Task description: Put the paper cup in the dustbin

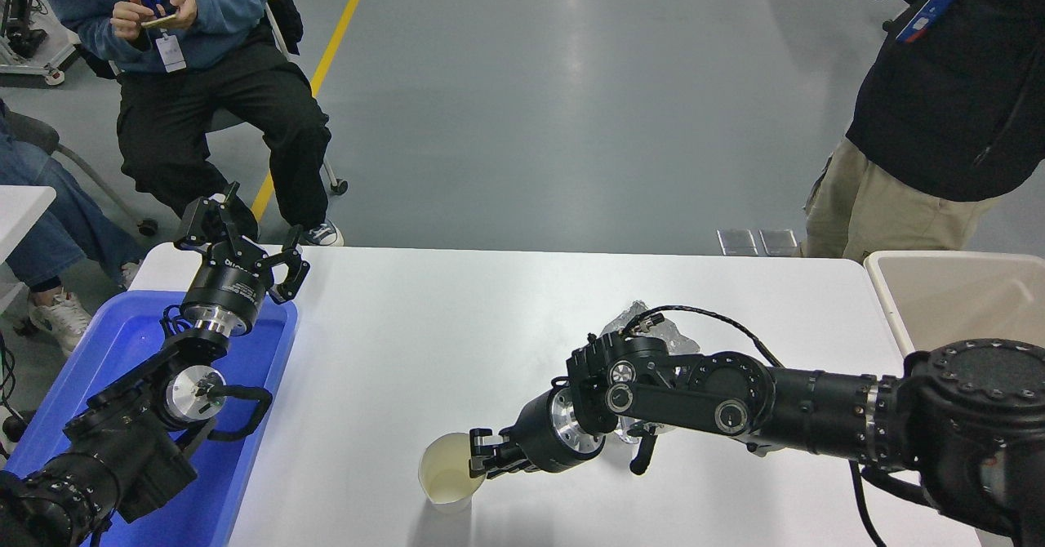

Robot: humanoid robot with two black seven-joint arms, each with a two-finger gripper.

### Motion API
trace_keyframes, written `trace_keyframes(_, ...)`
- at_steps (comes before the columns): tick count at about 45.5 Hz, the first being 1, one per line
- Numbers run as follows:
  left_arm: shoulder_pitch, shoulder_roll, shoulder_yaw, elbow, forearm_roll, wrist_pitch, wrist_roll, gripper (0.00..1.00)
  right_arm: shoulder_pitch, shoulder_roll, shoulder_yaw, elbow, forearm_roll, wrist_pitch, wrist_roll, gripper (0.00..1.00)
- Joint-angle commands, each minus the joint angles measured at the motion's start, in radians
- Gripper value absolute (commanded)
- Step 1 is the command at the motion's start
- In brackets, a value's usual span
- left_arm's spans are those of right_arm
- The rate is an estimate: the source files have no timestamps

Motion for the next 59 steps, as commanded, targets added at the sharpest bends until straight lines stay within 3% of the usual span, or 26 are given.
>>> trace_keyframes(1,0.0,0.0,0.0,0.001,0.0,0.0,0.0,1.0,0.013,0.0,-0.008,0.002,-0.045,0.01,0.048,0.0)
trace_keyframes(23,0.0,0.0,0.0,0.001,0.0,0.0,0.0,1.0,0.179,0.0,-0.039,0.028,-0.042,0.027,0.067,0.0)
trace_keyframes(47,0.001,0.002,0.0,0.001,0.0,0.0,0.0,1.0,0.431,-0.005,-0.027,0.092,0.02,0.181,0.058,0.0)
trace_keyframes(59,0.001,0.002,0.0,0.001,0.0,0.0,0.0,1.0,0.536,-0.032,-0.022,0.095,0.021,0.196,0.058,0.0)
